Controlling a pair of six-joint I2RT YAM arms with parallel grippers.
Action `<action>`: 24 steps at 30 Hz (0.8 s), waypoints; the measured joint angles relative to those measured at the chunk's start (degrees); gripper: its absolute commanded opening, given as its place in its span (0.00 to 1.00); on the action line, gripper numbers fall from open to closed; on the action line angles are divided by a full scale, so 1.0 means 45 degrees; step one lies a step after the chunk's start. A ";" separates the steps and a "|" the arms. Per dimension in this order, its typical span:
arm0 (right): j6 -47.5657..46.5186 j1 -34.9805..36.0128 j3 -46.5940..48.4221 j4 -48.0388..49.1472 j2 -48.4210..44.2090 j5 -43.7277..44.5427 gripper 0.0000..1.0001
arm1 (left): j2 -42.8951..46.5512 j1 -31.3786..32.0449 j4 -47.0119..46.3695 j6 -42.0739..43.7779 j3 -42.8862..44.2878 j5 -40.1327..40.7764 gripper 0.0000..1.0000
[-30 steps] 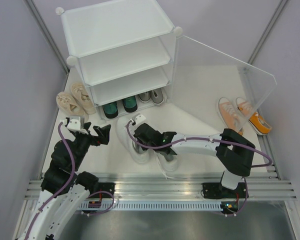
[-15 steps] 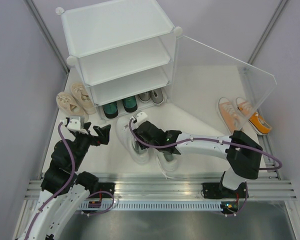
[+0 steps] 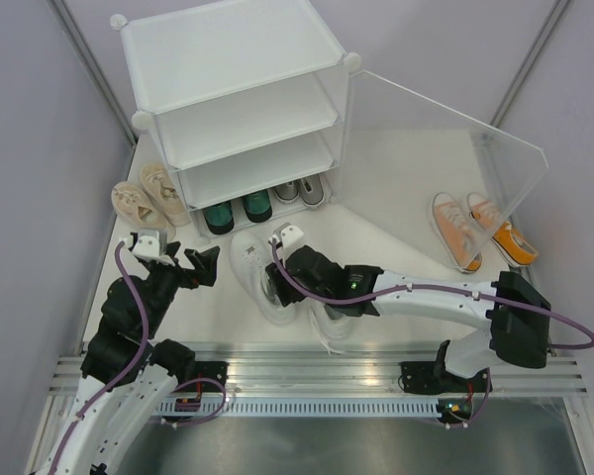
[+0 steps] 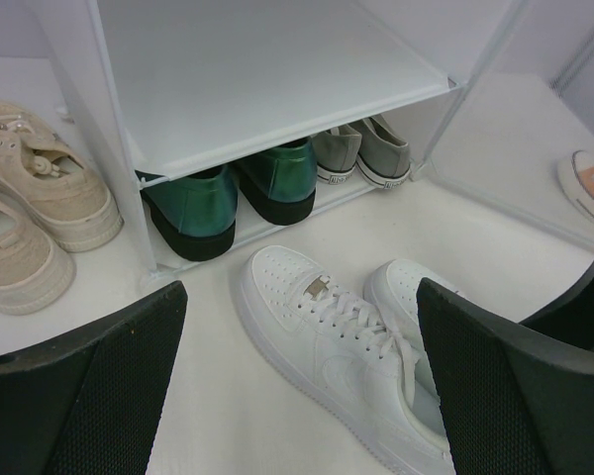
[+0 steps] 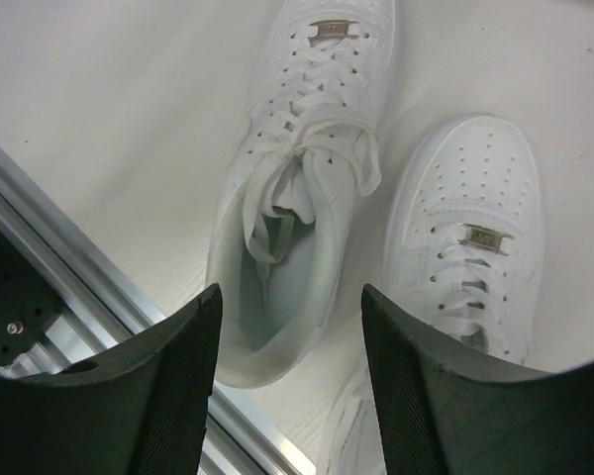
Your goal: Place and organize the shoes in the shoe cabinet
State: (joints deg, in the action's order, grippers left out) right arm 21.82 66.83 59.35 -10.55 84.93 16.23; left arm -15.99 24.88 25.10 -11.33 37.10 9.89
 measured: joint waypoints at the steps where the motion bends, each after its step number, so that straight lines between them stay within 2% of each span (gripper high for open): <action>1: 0.0044 0.0151 -0.0092 -0.0005 -0.0044 -0.0005 0.64 | 0.0000 0.0000 0.0000 0.0000 0.0000 0.0000 1.00; 7: 0.0209 0.0840 -0.0612 -0.0180 -0.0121 0.0024 0.65 | -0.0034 0.0000 0.0000 0.0000 0.0000 0.0005 1.00; 9: 0.0238 0.0913 -0.0627 -0.0233 -0.0121 0.0039 0.69 | -0.0049 0.0000 0.0000 0.0000 0.0000 0.0005 1.00; 10: 0.0262 0.0937 -0.0627 -0.0233 -0.0121 0.0058 0.73 | -0.0053 0.0000 0.0000 0.0000 0.0000 0.0005 1.00; 11: 0.0316 0.0942 -0.0627 -0.0228 -0.0121 0.0068 0.82 | -0.0058 0.0000 0.0000 0.0000 0.0000 0.0005 1.00; 14: 0.0476 0.0962 -0.0627 -0.0233 -0.0087 0.0131 0.88 | -0.0078 0.0000 0.0000 0.0000 0.0000 0.0005 1.00; 16: 0.0578 0.0962 -0.0627 -0.0185 0.0039 0.0175 0.98 | -0.0092 0.0000 0.0000 0.0000 0.0000 0.0005 1.00; 24: 0.0636 0.0962 -0.0491 0.0078 0.1530 0.0345 0.98 | -0.0092 0.0000 0.0000 0.0000 0.0000 0.0005 1.00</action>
State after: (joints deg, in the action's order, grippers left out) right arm 24.69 71.16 57.14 -10.20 91.81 17.78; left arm -16.40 24.88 25.10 -11.33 37.10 9.91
